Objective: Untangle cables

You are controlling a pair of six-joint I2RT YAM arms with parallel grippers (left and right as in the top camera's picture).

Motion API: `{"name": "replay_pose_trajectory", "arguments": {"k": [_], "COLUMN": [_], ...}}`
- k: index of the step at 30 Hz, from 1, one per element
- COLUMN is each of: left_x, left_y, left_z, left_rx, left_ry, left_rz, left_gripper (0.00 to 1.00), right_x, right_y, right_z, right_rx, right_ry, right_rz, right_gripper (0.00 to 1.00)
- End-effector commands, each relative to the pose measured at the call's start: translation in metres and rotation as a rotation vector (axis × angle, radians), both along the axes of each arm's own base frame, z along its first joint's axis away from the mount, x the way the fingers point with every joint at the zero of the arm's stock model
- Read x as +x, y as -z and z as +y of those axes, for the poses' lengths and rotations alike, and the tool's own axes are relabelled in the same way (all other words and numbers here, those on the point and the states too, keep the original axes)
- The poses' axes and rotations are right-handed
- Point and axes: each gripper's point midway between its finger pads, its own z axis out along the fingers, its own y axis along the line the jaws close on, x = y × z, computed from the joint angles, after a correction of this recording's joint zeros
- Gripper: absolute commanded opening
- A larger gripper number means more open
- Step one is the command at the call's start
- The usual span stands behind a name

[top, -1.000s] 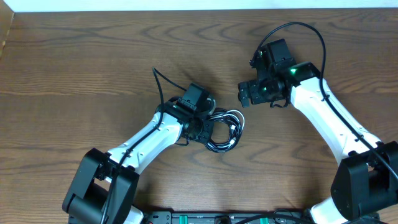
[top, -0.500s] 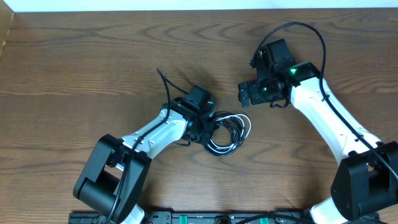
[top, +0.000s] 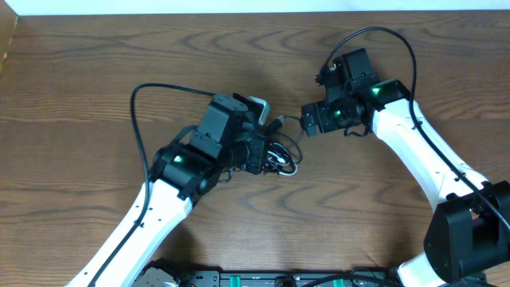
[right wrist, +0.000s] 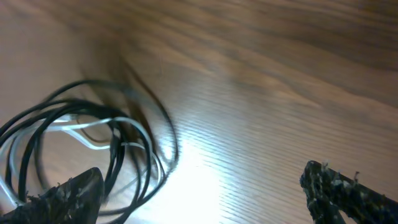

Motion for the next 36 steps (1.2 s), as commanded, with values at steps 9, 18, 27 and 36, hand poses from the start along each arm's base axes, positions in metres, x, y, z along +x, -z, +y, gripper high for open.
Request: {"name": "replay_pose_trajectory", "arguments": {"k": [9,18,27,36], "left_x": [0.025,0.038,0.026,0.011], "left_y": [-0.079,-0.118,-0.1,-0.043], "left_z": [-0.009,0.057,0.065,0.105], "left_rx": [-0.146,-0.022,0.047,0.325], "left_ry": [-0.047,-0.375,-0.366,-0.433], "left_rz": [-0.226,-0.385,-0.318,-0.14], "left_gripper": [0.07,0.32,0.59,0.78], "right_x": [-0.019,0.013,0.008,-0.069], "right_y": [-0.007,-0.007,-0.007,0.004], "right_z": [0.036,-0.037,0.0,0.062], "right_rx": [-0.054,-0.287,-0.131,-0.019], "right_ry": [-0.212,0.308,0.062,-0.486], "right_rz": [-0.073,-0.132,-0.103,0.011], "right_gripper": [0.97,0.99,0.99,0.99]}}
